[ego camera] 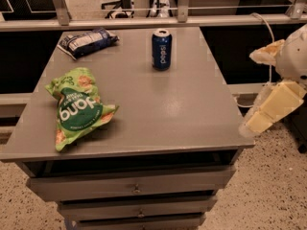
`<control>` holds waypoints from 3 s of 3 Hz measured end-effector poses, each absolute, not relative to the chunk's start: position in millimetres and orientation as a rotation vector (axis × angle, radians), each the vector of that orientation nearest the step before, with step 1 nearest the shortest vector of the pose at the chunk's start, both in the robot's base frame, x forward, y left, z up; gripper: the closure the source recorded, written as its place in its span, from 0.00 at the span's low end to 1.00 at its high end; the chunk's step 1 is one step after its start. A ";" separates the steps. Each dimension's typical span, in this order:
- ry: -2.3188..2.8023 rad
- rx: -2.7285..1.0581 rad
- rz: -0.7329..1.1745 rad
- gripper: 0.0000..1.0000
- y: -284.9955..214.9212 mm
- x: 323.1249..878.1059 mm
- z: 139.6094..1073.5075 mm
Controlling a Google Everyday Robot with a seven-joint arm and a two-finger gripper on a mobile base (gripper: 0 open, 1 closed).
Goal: Move green rice chip bag near blue chip bag
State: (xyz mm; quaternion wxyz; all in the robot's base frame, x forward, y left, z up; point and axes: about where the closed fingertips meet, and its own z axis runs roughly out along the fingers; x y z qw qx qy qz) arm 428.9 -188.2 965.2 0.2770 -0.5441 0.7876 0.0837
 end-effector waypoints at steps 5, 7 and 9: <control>1.755 -1.092 0.658 0.00 -6.3 423.8 915.8; 1.594 -1.103 0.744 0.00 72.9 464.6 896.4; 1.656 -1.090 0.738 0.00 130.9 476.8 870.4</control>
Offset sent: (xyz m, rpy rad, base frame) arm -0.0124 0.1906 -0.0266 0.6649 -0.1409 0.0432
